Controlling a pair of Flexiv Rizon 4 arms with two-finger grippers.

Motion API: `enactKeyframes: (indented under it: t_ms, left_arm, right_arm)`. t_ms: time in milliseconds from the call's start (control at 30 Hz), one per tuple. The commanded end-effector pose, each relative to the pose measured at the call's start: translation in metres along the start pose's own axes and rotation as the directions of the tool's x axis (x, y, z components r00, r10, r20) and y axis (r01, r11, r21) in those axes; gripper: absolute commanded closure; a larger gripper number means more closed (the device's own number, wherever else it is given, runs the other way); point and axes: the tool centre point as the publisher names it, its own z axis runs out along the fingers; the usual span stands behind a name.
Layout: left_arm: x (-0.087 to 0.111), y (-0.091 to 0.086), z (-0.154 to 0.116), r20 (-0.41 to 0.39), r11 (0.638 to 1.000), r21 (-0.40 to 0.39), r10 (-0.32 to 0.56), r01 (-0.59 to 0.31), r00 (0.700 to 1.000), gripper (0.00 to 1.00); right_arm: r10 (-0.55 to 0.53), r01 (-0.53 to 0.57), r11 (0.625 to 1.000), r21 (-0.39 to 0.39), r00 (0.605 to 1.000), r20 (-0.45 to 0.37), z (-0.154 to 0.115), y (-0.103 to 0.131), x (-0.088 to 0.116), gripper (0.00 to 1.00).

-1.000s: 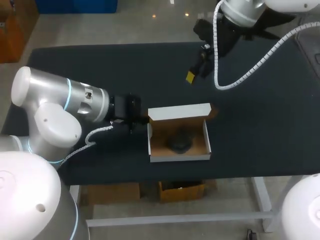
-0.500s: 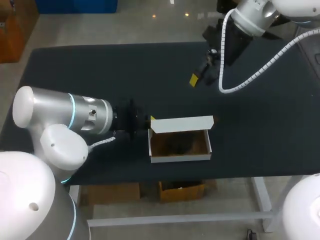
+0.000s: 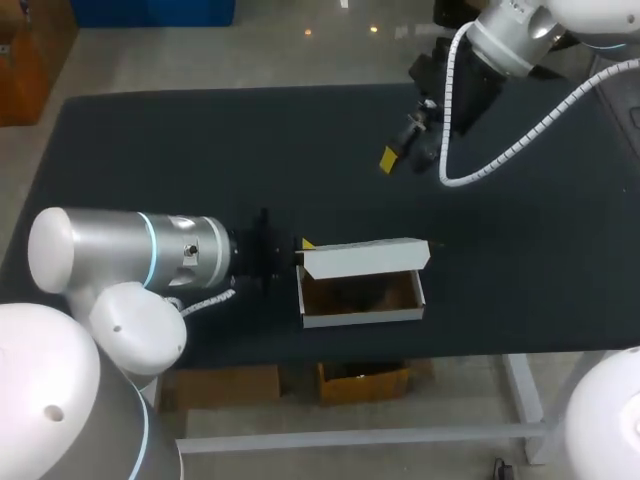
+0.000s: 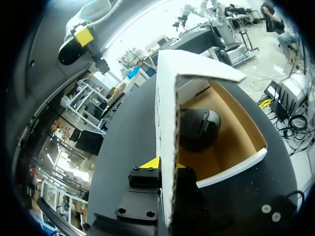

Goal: Assemble the packaging by folding the flat box into shape, placing the metal phone stand inside, and closing the box properly

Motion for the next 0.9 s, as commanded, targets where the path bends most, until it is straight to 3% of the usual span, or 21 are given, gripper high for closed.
enactKeyframes:
  t_ms: [33,400,600,900]
  left_arm:
    - [0.008,0.0,0.007,0.006,1.0,-0.005,0.0,0.0,1.0,1.0]
    - [0.008,0.0,0.007,0.01,1.0,-0.002,-0.001,0.001,1.0,1.0]
    - [0.007,0.001,0.008,0.037,0.999,-0.005,0.04,-0.04,0.999,1.0]
    - [0.006,0.001,0.011,0.057,0.996,-0.002,0.095,-0.095,0.994,1.0]
  right_arm:
    - [-0.002,0.002,1.0,0.0,1.0,-0.003,-0.001,-0.001,0.0,0.0]
    - [0.006,-0.006,1.0,0.005,1.0,-0.023,-0.001,-0.001,0.0,0.0]
    - [0.122,-0.12,0.992,0.037,0.991,-0.058,0.001,-0.004,0.0,0.0]
    - [0.37,-0.36,0.928,0.093,0.917,-0.145,0.009,-0.017,-0.008,0.0]
